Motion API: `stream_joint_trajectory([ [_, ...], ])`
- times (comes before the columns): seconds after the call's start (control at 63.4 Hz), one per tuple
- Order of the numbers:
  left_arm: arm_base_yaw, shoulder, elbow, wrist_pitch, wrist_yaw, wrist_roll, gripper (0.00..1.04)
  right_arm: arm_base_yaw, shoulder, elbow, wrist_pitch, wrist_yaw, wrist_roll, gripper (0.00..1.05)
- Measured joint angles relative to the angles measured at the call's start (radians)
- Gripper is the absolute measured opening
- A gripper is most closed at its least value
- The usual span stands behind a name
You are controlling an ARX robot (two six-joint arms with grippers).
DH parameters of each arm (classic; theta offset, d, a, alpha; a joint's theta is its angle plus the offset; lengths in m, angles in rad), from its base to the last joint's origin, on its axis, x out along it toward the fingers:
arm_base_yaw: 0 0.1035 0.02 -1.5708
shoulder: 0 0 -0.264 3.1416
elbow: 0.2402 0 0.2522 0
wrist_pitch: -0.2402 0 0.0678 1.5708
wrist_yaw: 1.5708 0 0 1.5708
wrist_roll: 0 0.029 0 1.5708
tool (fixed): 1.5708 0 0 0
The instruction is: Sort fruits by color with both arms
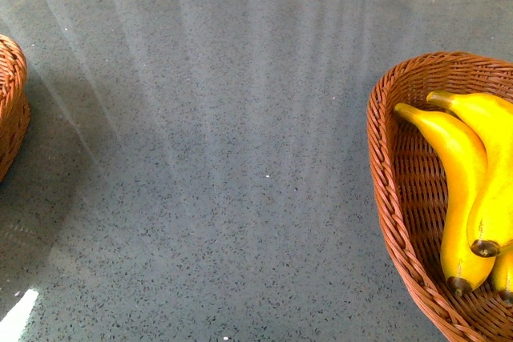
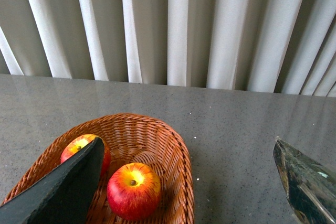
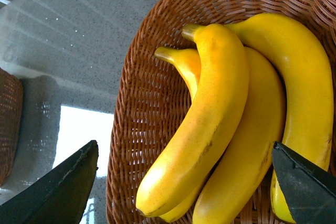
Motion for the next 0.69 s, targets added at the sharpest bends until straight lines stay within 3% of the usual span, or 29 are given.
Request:
stream_joint_trajectory([
  [0.095,0.0,0.0,0.0,0.0,0.0,0.0,0.96,0.0,0.001,-0.002,0.005,0.005,-0.003,0.95],
  [0.189,0.0,0.0,0.0,0.0,0.0,0.0,0.96,0.054,0.039,-0.184,0.512,0.297,-0.101,0.8],
  [0.253,0.0,0.0,0.0,0.0,0.0,0.0,0.96,0.074,0.054,-0.306,0.818,0.397,-0.135,0.7],
  [0.316,0.0,0.0,0.0,0.0,0.0,0.0,0.96,0.089,0.027,-0.36,1.013,0.428,-0.155,0.58],
  [0.395,0.0,0.0,0.0,0.0,0.0,0.0,0.96,0.105,-0.058,-0.367,1.052,0.449,-0.166,0.43],
  [0.631,0.0,0.0,0.0,0.0,0.0,0.0,0.96,0.2,-0.25,-0.423,0.898,0.537,-0.183,0.01],
  [0.695,0.0,0.0,0.0,0.0,0.0,0.0,0.96,0.205,-0.304,-0.43,0.856,0.541,-0.186,0.02],
])
